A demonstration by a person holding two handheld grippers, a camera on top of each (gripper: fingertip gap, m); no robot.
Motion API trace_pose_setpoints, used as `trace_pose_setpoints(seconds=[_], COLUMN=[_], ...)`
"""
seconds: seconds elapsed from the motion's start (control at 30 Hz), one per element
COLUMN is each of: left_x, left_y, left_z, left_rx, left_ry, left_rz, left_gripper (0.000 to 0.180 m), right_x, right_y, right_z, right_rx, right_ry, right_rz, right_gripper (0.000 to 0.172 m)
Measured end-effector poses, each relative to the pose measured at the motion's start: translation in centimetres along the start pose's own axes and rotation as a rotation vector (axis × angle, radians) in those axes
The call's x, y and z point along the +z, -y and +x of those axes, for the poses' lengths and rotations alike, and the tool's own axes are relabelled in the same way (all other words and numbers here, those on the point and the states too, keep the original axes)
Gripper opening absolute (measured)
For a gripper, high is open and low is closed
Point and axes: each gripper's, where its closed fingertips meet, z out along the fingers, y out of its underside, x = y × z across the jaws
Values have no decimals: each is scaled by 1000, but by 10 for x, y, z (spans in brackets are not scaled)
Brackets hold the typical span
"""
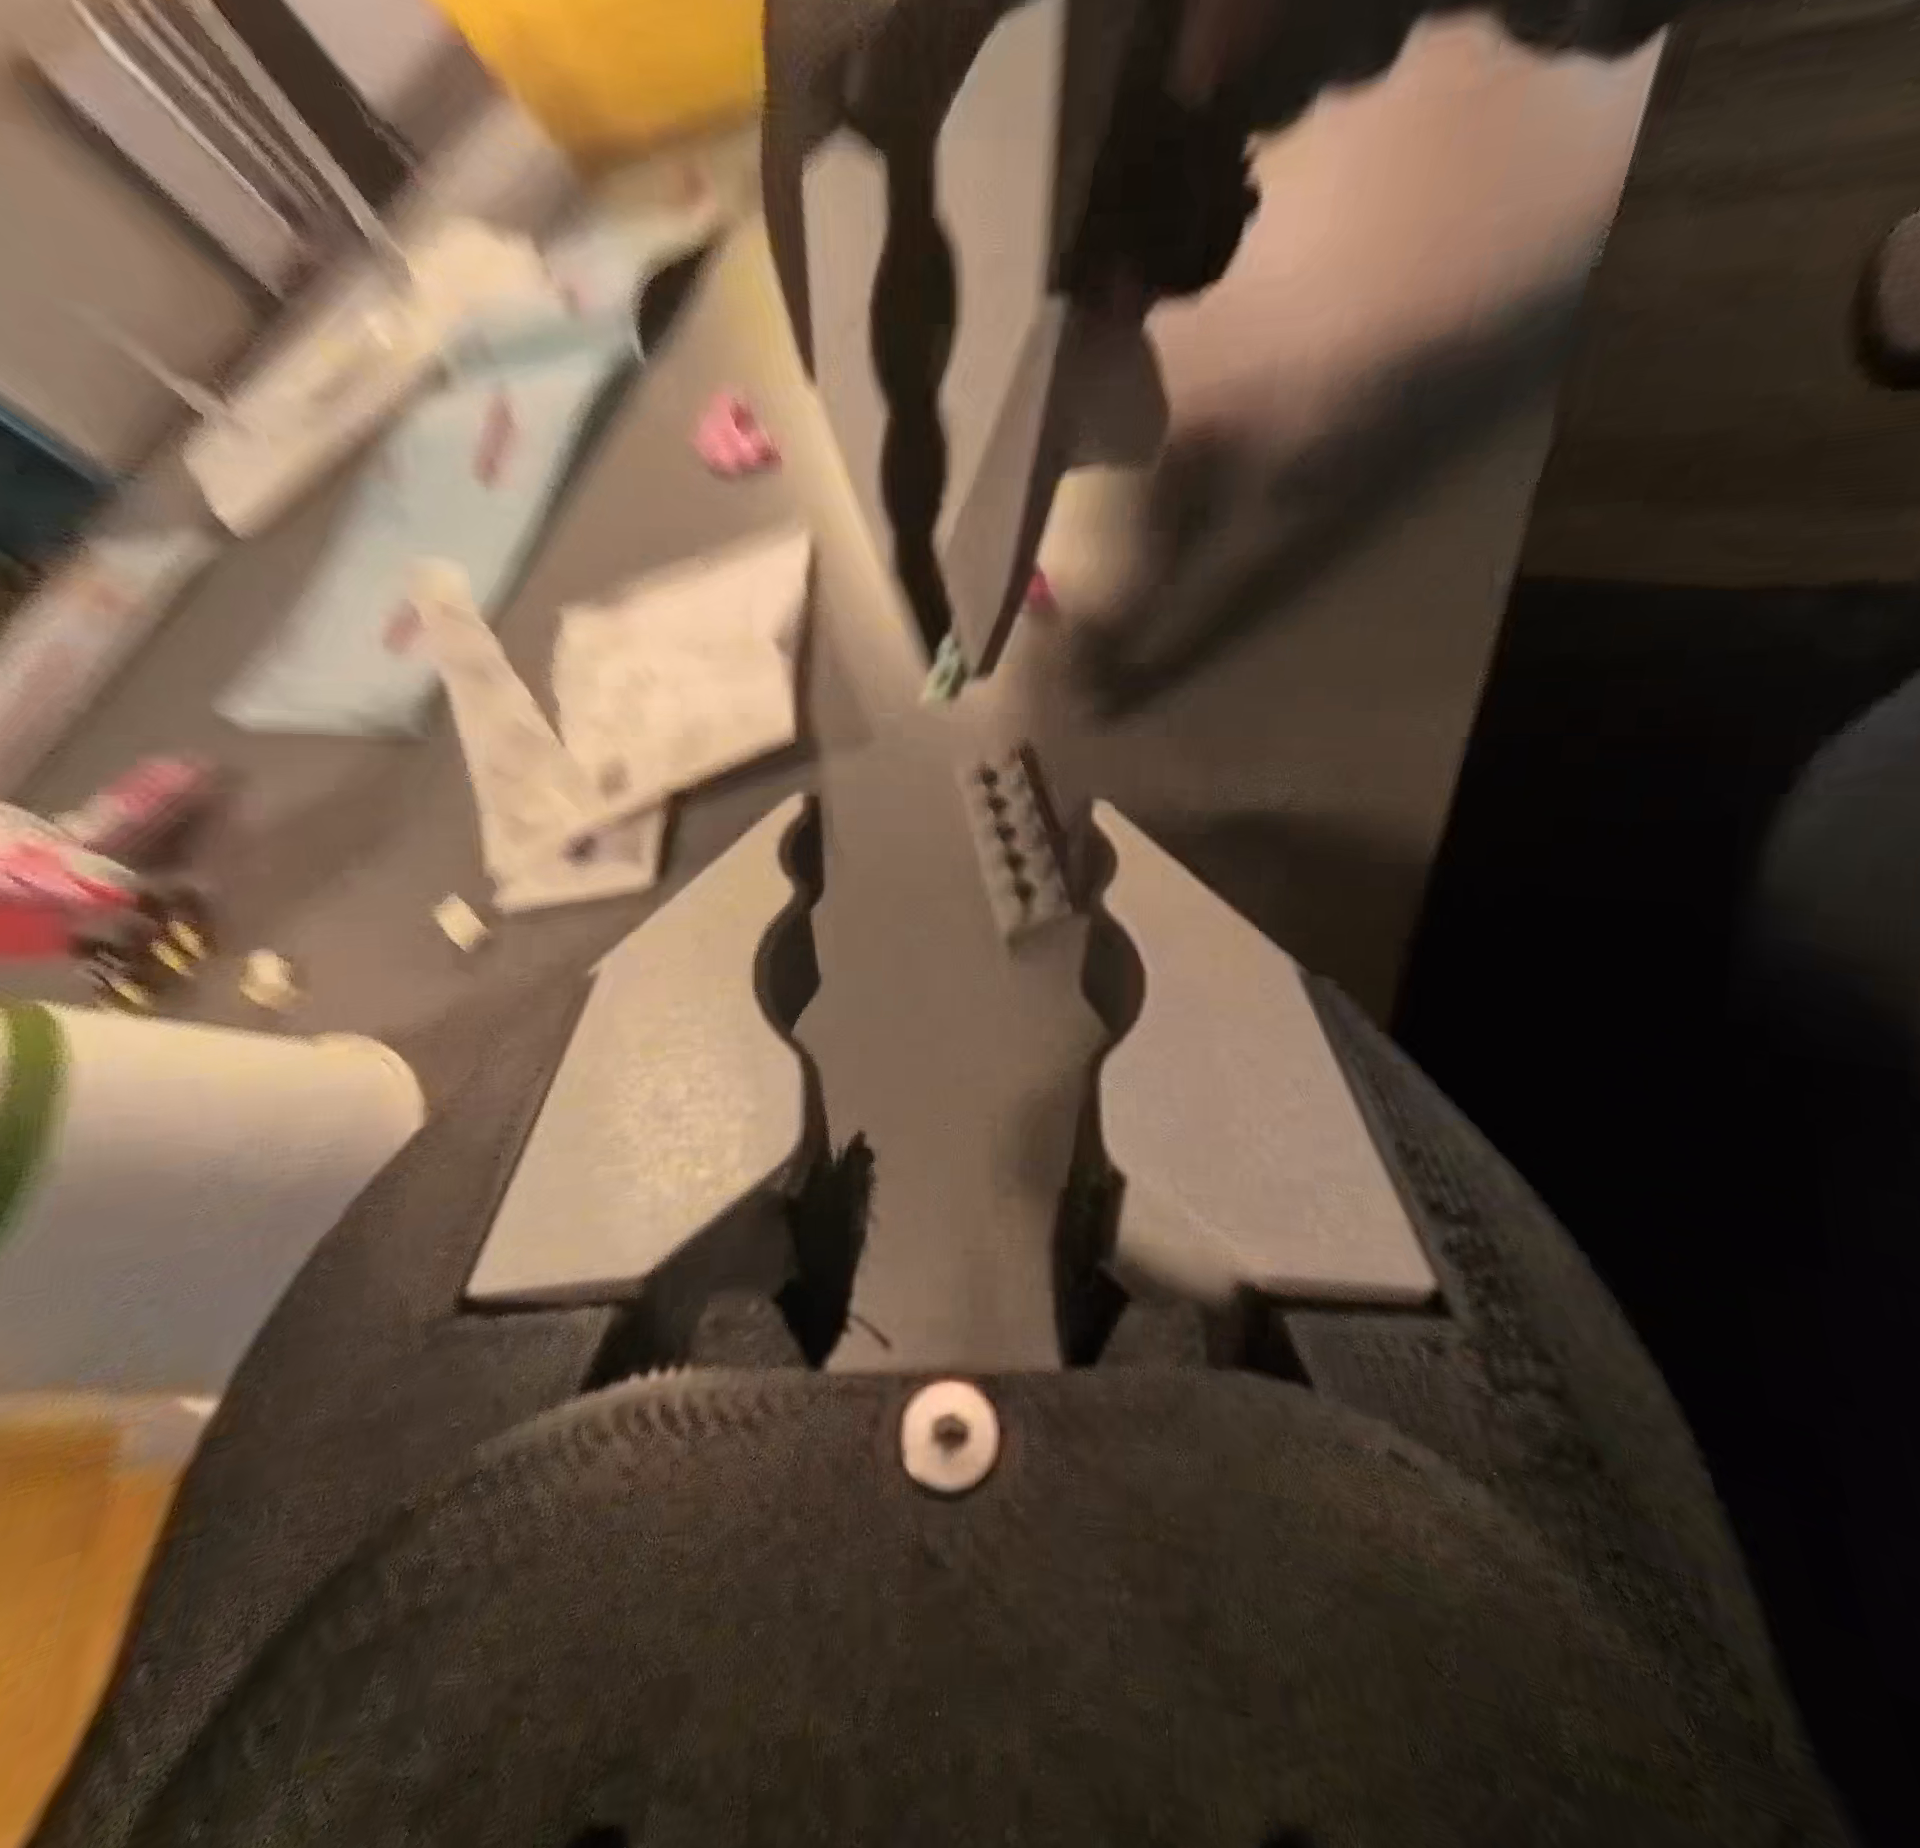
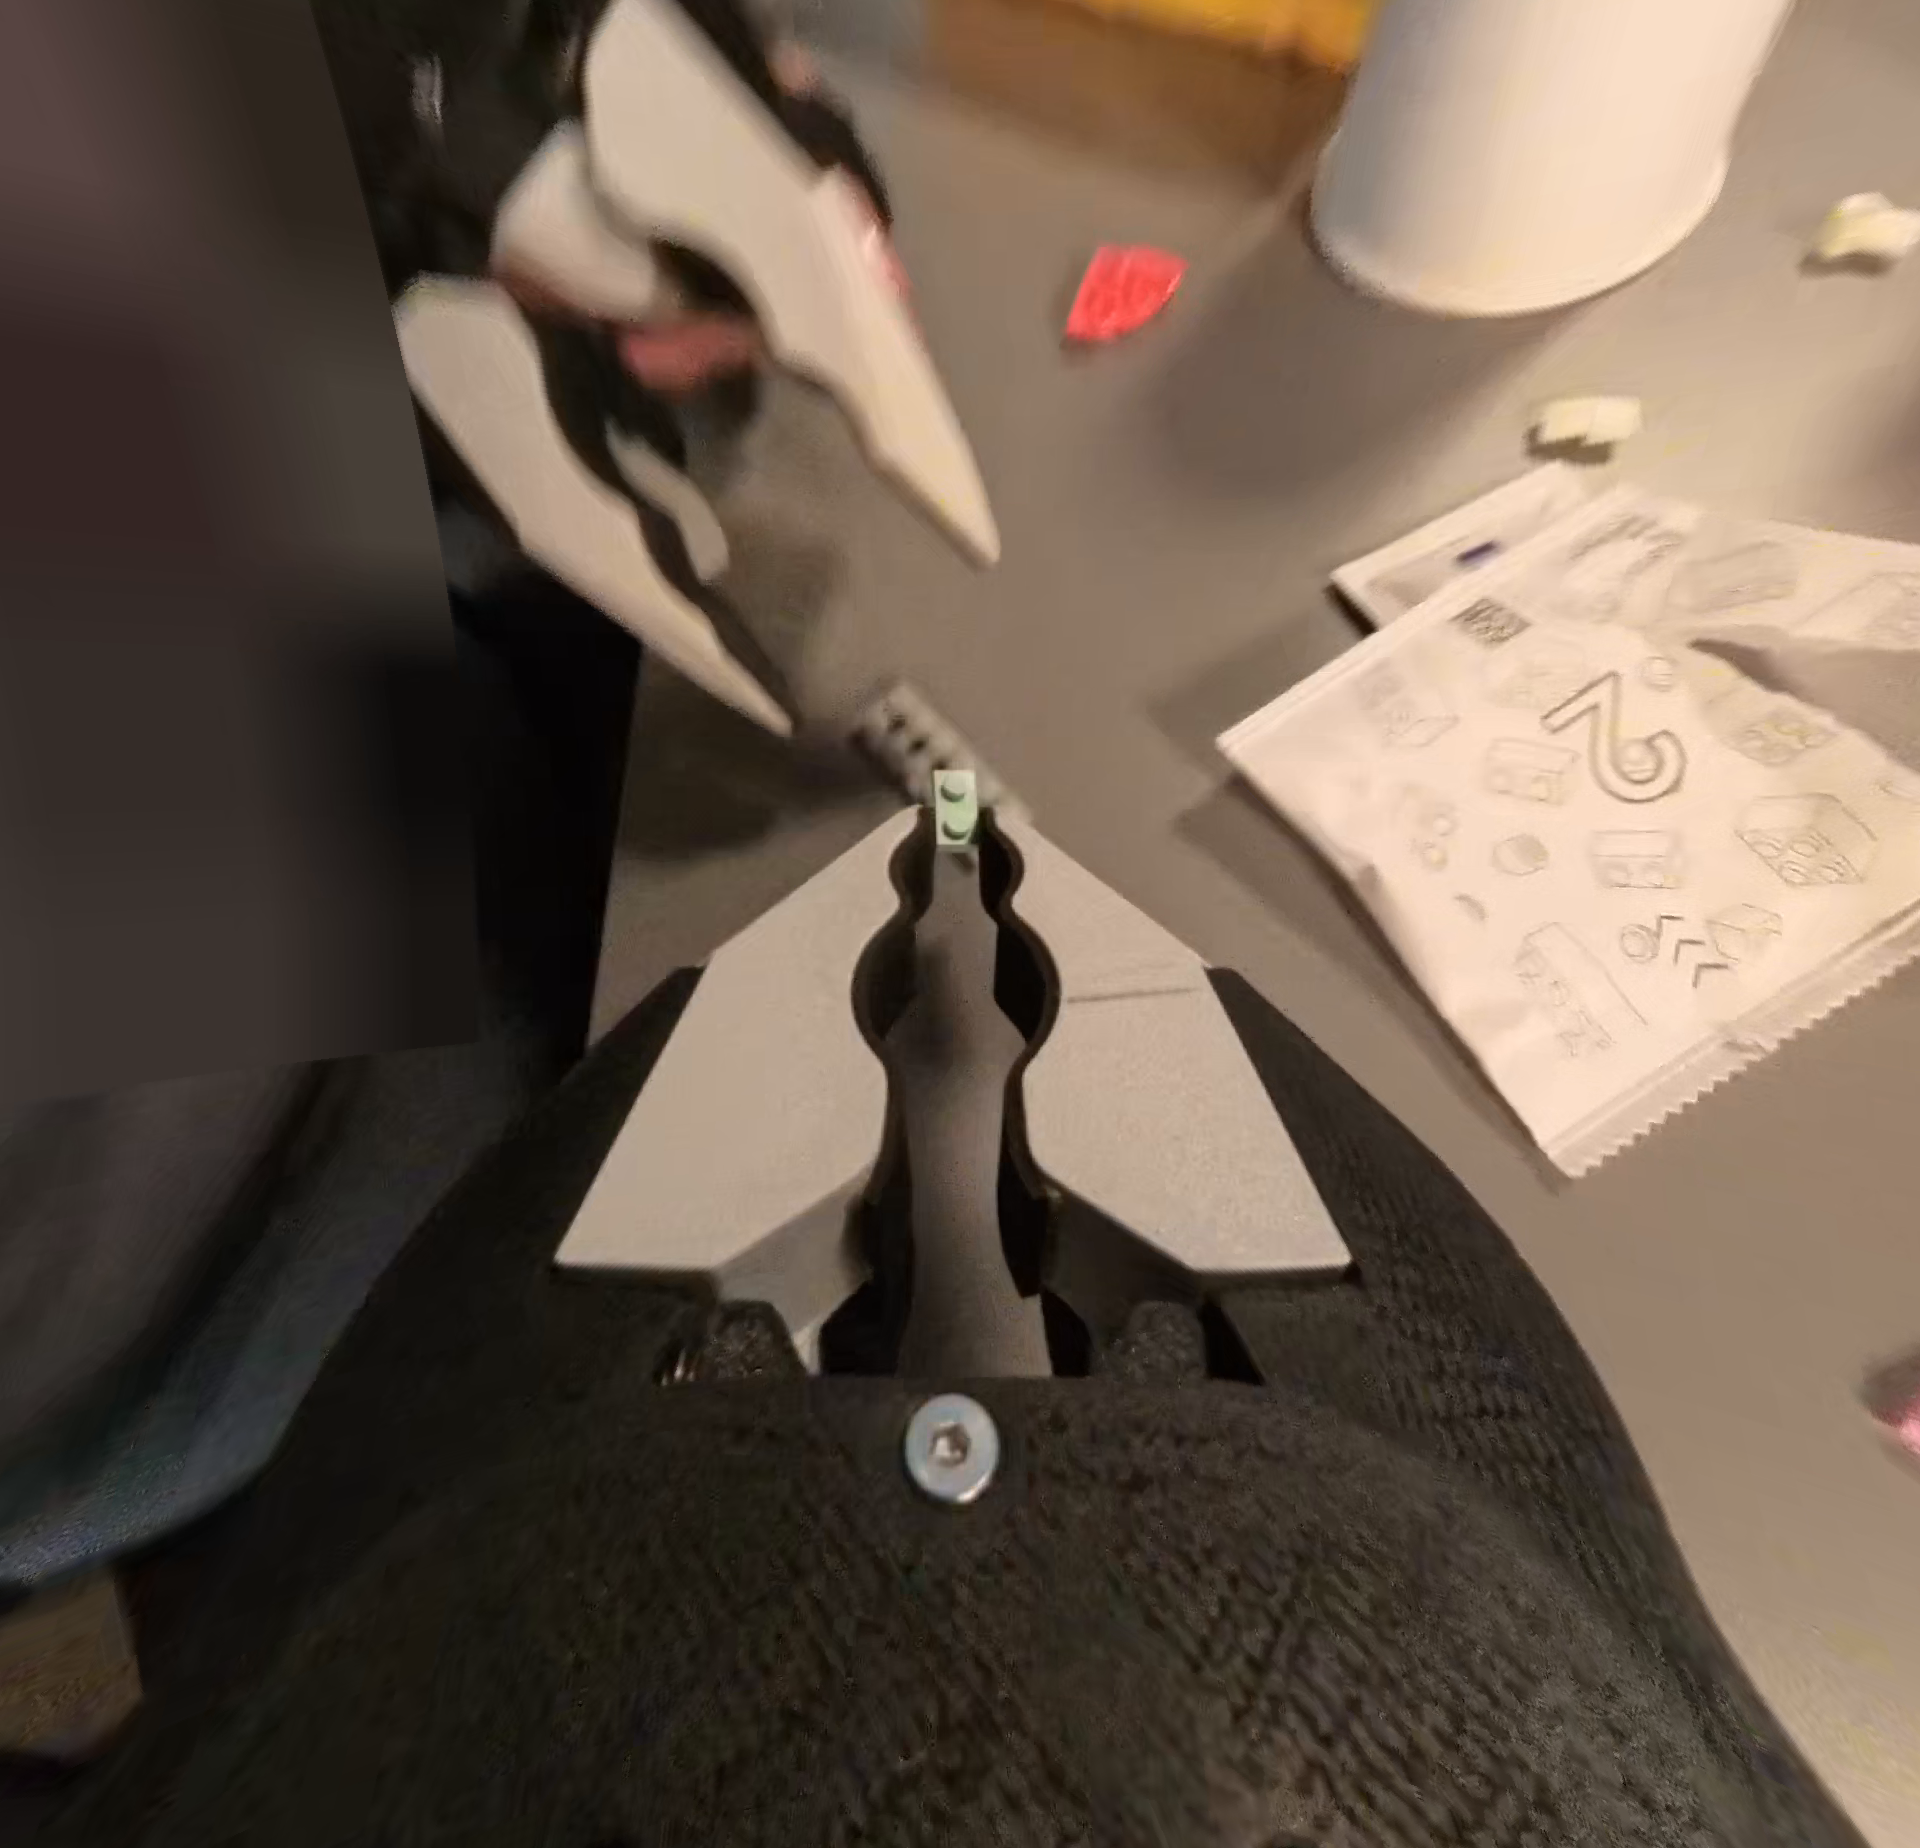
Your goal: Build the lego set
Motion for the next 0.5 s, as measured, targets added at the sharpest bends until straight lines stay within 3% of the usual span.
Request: trace_pose_setpoints(seconds=[0.13,0.2,0.5], left_x=[0,5,15], left_y=[-13,-19,-25], left_z=[13,13,11], left_rx=[-126,-172,-183], left_ry=[-69,-67,-88], left_rz=[-86,-134,-262], left_gripper=[51,47,15], right_x=[5,6,0], right_y=[-30,-33,-34], right_z=[-7,-7,-2], right_rx=[-260,-337,-303], right_ry=[-97,-132,-148], right_rz=[-243,-289,-341], right_gripper=[6,6,36])
